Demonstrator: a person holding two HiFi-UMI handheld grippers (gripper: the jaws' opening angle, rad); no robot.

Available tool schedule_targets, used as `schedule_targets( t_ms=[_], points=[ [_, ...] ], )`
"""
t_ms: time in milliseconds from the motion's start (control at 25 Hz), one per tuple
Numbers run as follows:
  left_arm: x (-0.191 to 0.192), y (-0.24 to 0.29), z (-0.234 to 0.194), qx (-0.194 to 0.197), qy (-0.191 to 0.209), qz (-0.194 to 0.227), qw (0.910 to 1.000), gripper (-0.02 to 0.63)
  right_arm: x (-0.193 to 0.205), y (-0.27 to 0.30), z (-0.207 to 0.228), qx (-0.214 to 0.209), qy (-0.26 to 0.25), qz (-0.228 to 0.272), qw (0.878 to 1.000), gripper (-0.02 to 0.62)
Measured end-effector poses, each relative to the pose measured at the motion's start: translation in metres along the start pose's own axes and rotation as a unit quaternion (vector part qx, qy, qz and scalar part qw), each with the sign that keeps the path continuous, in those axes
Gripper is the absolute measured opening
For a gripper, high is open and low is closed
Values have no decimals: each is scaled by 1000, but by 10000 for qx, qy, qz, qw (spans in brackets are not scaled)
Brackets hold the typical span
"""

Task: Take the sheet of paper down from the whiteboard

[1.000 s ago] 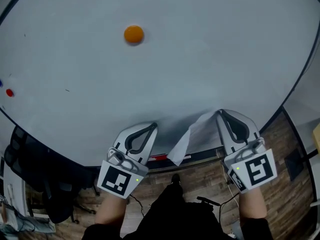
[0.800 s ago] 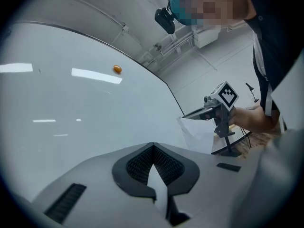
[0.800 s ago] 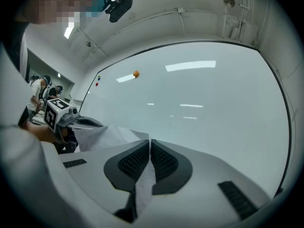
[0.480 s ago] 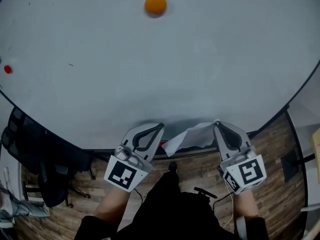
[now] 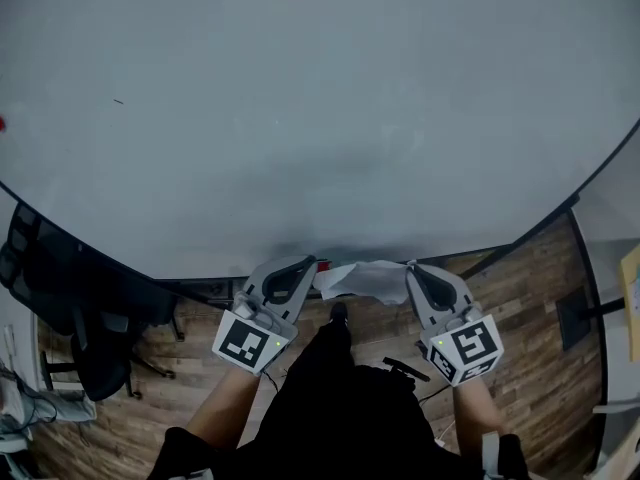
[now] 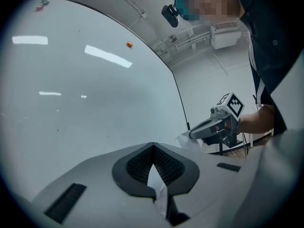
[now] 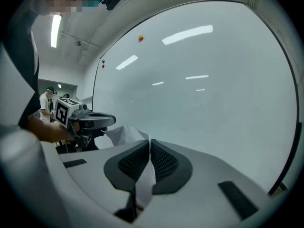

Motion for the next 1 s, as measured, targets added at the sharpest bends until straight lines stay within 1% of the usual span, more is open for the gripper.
schedule_targets(
  t_ms=[120,280,440,520,600,800,920,1000],
  points=[
    [20,-4,7,25,-119,-149,9998,11,26,-1,-7,-77,47,-237,9997,25],
    [49,-9,15,138,-187,-327,9992,11,55,3,-14,-209,175,-396,9988,25],
    [73,-21,21,301,-365,-241,9986,11,83,6,-20,-305,270,-569,9975,25],
    [83,-29,21,294,-523,-230,9979,11,96,7,-23,-363,336,-678,9965,25],
    [93,-34,20,271,-647,-309,9971,11,109,9,-25,-417,398,-753,9955,25],
    [116,-40,28,331,-768,-601,9947,11,136,8,-28,-556,492,-848,9936,21],
    [123,-41,36,506,-978,-635,9919,11,143,8,-30,-646,475,-818,9934,21],
    [124,-42,40,626,-1012,-629,9909,11,147,7,-32,-712,494,-794,9931,20]
  ],
)
Point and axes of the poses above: the fingertips, and each gripper's own axes: y forward along the fingers, z to its right, x out of its underside, the point moved 5 cm from there along -y, backward along the fingers, and after that the axes turned 6 degrees about -x, right-handed, at the moved point
